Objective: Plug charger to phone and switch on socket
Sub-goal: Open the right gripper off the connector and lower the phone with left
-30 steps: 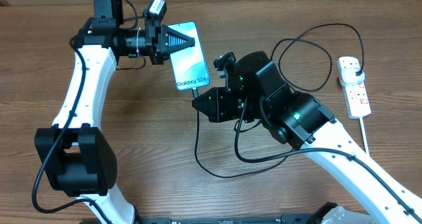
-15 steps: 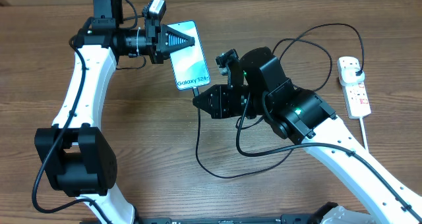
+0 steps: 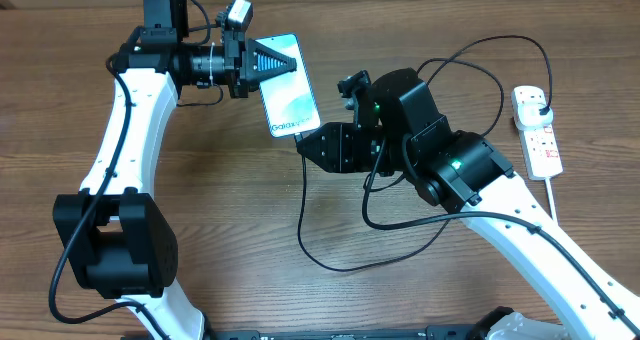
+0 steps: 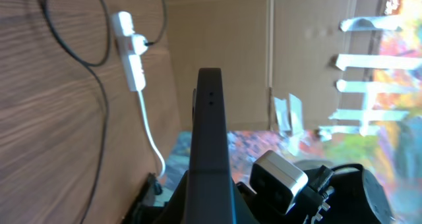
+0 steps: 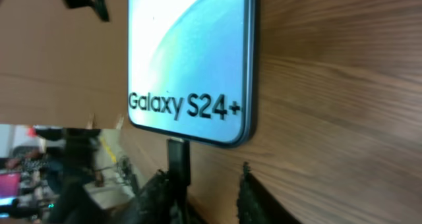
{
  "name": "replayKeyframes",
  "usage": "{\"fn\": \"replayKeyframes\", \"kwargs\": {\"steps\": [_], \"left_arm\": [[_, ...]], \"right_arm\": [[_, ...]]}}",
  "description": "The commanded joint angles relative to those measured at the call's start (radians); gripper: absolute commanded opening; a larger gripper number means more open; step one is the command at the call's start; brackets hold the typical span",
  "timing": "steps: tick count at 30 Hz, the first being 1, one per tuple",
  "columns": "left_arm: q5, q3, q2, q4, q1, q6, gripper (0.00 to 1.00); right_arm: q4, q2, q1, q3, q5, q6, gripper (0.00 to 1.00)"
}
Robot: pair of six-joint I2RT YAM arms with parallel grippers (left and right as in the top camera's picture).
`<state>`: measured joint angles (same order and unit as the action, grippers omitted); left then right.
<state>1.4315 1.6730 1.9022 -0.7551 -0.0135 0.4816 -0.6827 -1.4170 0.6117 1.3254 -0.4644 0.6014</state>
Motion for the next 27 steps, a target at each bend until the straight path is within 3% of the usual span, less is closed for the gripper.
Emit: {"fn": "replayKeyframes", "kwargs": {"steps": [1,4,9,19,27], "left_arm": [[-0.059,0.013,-0.012,-0.004,-0.003,-0.076,0.04],[-0.166,0.011,-0.012,-0.049,-0.002,-0.168,0.04],[-0.435,0.011,-0.009,-0.227,-0.002,-0.308,0.04],[-0.527,0.011,0.068,-0.471,0.0,-0.619,0.04],[-0.618,0.011,0.187,-0.422,0.035,-0.627,0.04]], "right_arm": [[-0.018,-0.005,-0.018,0.009,0.053,-0.008,0.42],[-0.047,-0.005,-0.018,0.009,0.054,-0.032,0.54],[-0.113,-0.005,-0.018,0.009,0.097,-0.034,0.62],[-0.193,-0.005,-0.018,0.009,0.135,-0.034,0.63],[-0.232,-0.006,-0.017,0.009,0.154,-0.042,0.65]]}}
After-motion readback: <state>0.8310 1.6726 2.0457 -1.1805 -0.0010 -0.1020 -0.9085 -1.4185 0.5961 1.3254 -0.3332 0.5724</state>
